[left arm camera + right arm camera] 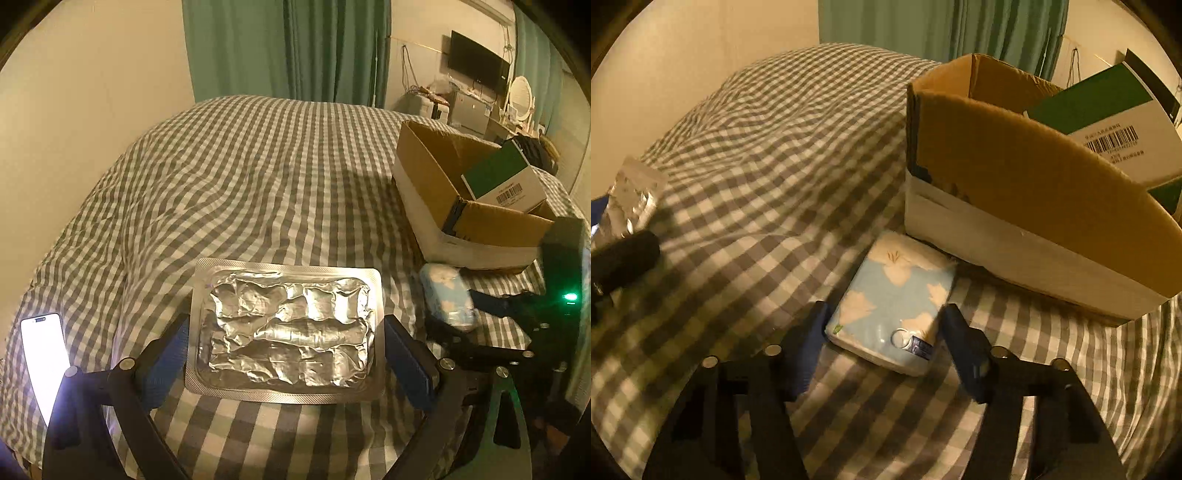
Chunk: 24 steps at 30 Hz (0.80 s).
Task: Organize objects
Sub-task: 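Grasp the blue cloud-print tissue pack with the right tool while the left tool holds the tray, then drop the foil tray and tissue pack into the box and release both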
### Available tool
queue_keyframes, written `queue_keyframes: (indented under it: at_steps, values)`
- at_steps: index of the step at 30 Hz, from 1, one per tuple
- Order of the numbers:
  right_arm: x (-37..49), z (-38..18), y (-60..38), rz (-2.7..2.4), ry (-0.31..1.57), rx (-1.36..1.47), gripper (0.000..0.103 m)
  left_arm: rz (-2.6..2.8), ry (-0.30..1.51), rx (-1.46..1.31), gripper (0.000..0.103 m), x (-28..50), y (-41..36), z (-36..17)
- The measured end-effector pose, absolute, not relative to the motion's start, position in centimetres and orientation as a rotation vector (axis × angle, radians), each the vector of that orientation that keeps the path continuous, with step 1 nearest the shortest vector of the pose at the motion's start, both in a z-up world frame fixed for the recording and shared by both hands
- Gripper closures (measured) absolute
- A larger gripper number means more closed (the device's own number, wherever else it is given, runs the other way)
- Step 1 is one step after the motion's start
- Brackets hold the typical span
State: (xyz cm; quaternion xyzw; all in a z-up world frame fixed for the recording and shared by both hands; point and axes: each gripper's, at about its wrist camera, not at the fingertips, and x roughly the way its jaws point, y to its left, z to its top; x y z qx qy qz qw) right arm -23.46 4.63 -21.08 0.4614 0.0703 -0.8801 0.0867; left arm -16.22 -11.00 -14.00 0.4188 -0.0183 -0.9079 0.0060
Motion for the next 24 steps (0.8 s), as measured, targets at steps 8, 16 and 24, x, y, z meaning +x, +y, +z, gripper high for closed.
queue_keyframes:
  at_steps: [8,16,24]
  values:
    - [-19.3,-17.2,6.1,-2.655,0.222,1.234,0.045,-2.871,-0.045,1.309,0.003,-15.0,-9.0,-13.2]
    - [-15.7,-11.9,11.3,-2.751,0.134,1.08,0.045,-2.993,-0.045,1.257,0.003,-14.9,-3.6,-8.9]
    - [-15.6,-4.6,17.8,-2.909,0.147,0.871,0.045,-3.131,-0.194,1.123,0.003,-18.6,3.0,-3.3]
